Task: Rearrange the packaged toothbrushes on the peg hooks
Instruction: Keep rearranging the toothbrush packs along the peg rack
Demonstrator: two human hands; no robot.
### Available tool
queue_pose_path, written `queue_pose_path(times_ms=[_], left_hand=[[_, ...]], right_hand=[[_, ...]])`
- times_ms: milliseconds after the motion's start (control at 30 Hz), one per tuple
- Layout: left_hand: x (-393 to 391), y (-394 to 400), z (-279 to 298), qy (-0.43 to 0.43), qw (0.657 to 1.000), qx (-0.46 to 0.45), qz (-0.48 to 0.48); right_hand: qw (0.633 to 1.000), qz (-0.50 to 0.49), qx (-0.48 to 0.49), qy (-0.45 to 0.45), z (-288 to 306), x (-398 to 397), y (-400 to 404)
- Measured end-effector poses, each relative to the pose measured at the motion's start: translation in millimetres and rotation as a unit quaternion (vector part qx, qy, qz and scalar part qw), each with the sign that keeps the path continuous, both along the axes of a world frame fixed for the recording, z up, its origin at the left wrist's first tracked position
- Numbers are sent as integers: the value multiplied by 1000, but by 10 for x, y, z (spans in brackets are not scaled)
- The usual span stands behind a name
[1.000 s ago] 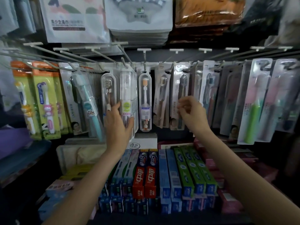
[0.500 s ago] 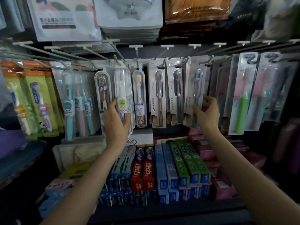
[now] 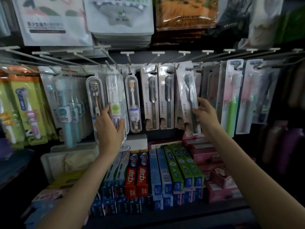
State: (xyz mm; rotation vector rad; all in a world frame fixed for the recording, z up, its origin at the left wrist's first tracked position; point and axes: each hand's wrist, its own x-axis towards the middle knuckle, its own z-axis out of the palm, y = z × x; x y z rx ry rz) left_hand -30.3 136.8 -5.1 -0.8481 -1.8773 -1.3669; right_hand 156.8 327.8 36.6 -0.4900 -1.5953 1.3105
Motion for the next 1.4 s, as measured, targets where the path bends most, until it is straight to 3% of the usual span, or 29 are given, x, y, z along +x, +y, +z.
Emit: queue_pose_path(times_ms=[333,433,533,600,933,1067,1233,1400], left_hand=[[-6,-49,27,4,1000,-1,2],[0,-61,29,-2,1000,-3,2],[6,-63,30,1,1000,-5,5],[-5,-57,26,3,1000,-4,1],[-29,-102,24,15,1000,-12,13],[-21,-138,18,21,999,-20,24],[-14,-113,17,21,999,-16,19],[-30,-87,-14,21,1000,-13,14]], right_hand=[[999,19,6,26,-52,66,-13],[996,-41,77,-9,-253,99,15],[970,-79,205,-106,-369,77,6],[961,-78,232,-126,-306,3,-22],[995,-63,75,-14,-9,-327,-178],[990,-68,116,-46,-120,-412,-246],[969,-225,95,-37,-135,-347,-18],[985,-135,62,-88,-78,-341,62]])
